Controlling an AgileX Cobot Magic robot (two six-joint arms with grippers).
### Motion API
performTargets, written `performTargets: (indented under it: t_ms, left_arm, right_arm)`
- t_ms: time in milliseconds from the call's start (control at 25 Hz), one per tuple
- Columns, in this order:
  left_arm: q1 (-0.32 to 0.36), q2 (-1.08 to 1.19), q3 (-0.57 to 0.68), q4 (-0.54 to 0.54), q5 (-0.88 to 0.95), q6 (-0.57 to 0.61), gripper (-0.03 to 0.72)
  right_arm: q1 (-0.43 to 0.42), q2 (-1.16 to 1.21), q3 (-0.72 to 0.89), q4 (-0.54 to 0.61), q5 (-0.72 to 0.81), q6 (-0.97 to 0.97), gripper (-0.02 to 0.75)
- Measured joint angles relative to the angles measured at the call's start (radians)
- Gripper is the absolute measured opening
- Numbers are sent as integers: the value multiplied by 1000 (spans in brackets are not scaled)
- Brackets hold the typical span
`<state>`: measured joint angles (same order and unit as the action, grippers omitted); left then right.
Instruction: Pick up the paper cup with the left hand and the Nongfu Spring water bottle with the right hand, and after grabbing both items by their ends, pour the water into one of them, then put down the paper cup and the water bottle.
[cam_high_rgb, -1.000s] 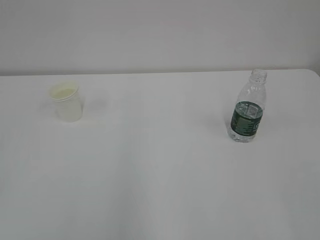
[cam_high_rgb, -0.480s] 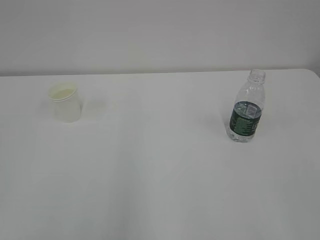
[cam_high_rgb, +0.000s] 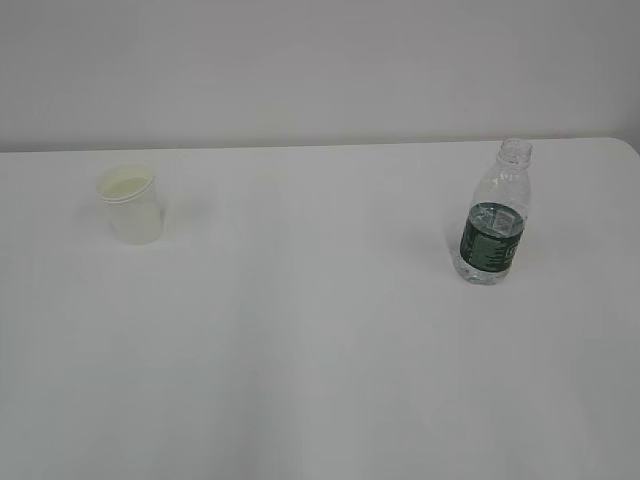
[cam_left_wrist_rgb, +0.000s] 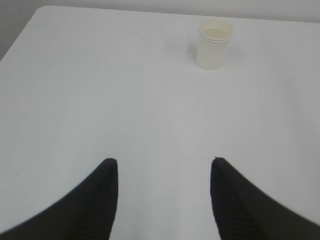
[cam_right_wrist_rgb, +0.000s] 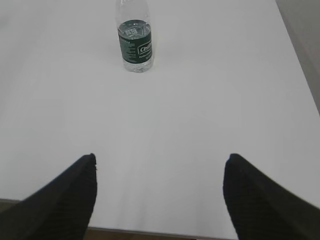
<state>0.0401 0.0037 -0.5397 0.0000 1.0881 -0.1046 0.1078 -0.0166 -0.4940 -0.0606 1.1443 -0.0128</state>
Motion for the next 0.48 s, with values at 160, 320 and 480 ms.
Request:
performTargets:
  t_ms: [160,320,480]
  left_arm:
    - [0,0,0,0,0,0,411]
    - [0,0,0,0,0,0,410]
    - [0,0,0,0,0,0,409]
  right_arm:
    - [0,0,0,0,0,0,589]
    - [0,0,0,0,0,0,589]
    - [0,0,0,0,0,0,589]
